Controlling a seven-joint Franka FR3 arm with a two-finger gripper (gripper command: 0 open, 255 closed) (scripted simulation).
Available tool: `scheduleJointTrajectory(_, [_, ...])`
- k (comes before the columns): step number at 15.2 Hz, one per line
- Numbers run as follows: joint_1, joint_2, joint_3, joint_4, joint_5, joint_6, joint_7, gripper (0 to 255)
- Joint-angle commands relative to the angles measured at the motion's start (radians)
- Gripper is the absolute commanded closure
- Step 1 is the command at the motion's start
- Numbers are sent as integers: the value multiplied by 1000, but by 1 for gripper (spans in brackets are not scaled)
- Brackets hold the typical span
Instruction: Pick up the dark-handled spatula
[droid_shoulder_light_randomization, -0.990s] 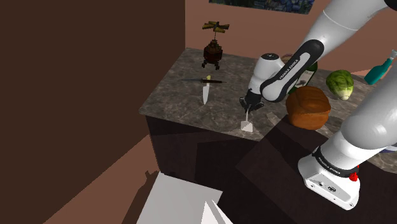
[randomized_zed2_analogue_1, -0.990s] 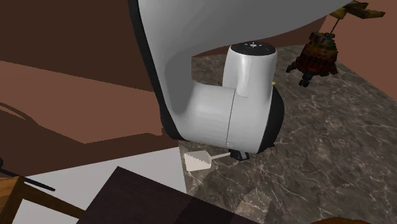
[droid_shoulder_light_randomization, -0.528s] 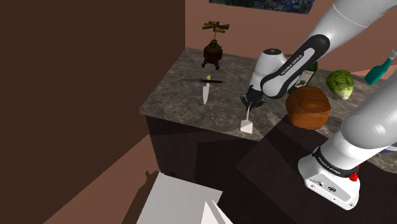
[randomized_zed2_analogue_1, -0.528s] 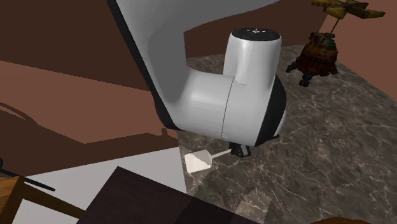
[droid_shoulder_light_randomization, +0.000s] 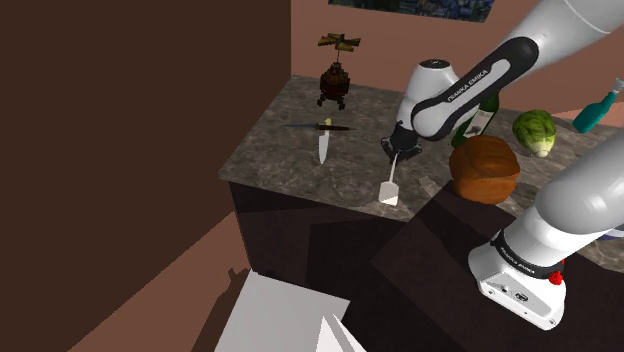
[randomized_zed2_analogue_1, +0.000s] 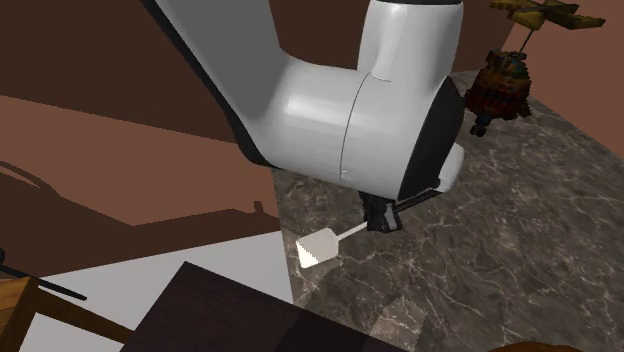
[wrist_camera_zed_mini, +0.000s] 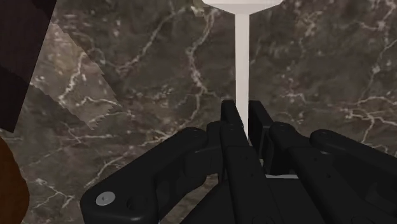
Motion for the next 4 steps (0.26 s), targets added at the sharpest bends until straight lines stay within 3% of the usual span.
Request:
scheduleJointTrajectory(1, [4,-29,1,2,18,-31,-13,255])
scheduleJointTrajectory(4, [7,-47,0,4,28,-50,-21,255])
